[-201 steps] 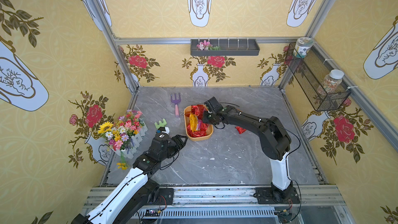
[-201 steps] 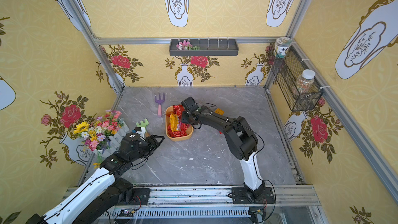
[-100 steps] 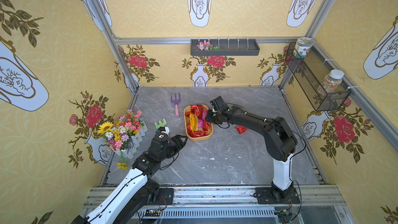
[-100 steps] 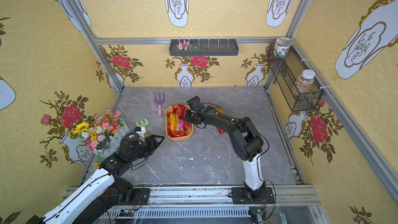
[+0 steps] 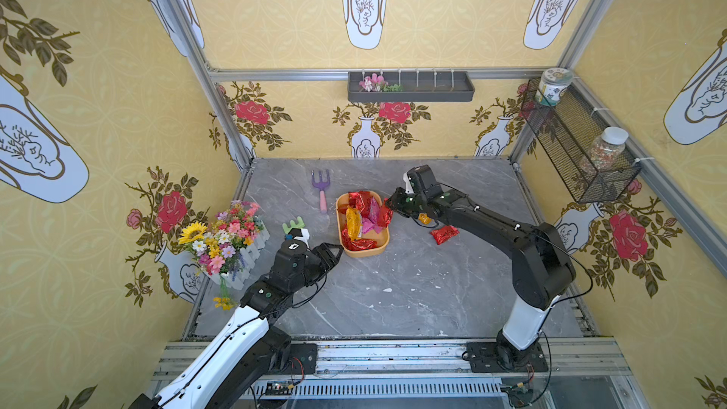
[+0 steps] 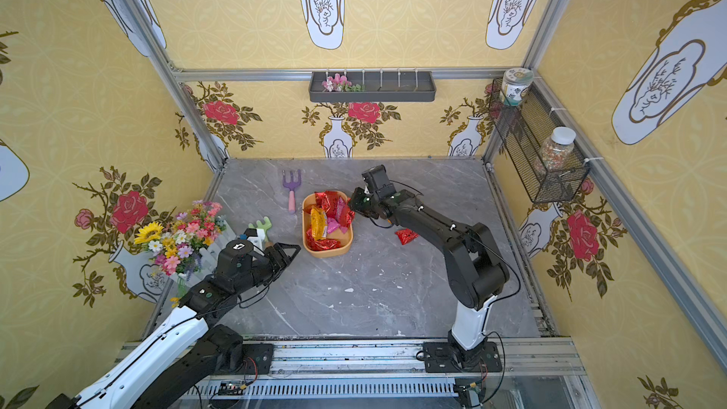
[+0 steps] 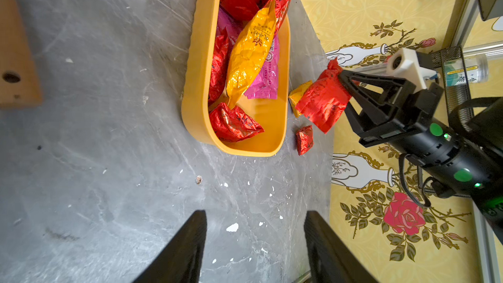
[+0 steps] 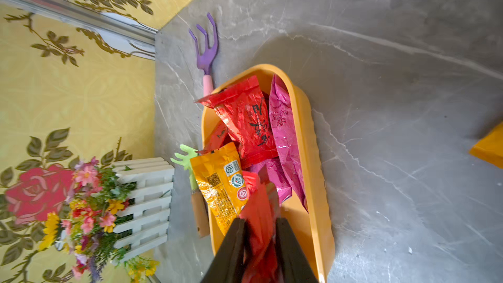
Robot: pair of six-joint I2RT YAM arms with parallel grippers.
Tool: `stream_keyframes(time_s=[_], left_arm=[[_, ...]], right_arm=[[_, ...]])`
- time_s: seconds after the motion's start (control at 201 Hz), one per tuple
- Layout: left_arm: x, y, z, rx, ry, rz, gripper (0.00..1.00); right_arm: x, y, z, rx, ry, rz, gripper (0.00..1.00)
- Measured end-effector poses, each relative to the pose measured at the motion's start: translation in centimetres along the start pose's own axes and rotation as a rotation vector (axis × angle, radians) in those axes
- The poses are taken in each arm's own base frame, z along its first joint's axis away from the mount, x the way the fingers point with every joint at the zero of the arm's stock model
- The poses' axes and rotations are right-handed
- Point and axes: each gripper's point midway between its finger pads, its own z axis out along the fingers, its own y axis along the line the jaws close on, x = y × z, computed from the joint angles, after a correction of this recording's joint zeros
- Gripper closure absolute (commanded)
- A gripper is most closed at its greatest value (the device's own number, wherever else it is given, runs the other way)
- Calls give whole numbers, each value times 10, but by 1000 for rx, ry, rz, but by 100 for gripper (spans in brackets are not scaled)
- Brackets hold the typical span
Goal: Take the tea bags out of the storage box
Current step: Pick up the tea bag from the storage box, then place the tea bag at the center of the board.
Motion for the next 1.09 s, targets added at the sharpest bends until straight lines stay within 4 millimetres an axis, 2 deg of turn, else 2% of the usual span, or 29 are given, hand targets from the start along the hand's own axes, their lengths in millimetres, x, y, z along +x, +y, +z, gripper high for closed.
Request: stream_keyframes(time_s=[0.134, 0.324, 0.418, 0.543, 0.637, 0.832, 1.091], left_arm=[[-1, -5, 3, 3, 12, 0, 37], [-3, -19, 12, 30, 38, 10, 40], [-1, -25, 17, 40, 58, 17, 40], [4, -34, 23, 62, 82, 33, 40], [7, -39, 28, 78, 94, 40, 40], [9, -41, 32, 88, 106, 41, 40], [8, -45, 31, 107, 101, 45, 40]], right_arm=[[-8, -9, -27, -17, -27, 27, 75], [-18, -41, -71, -8, -90, 73, 76], [-15, -65, -90, 9, -109, 99, 75], [-4, -108, -109, 59, -121, 159, 76], [6, -140, -117, 101, -119, 205, 76], [33, -192, -126, 166, -99, 285, 77], [64, -227, -127, 221, -67, 347, 76]])
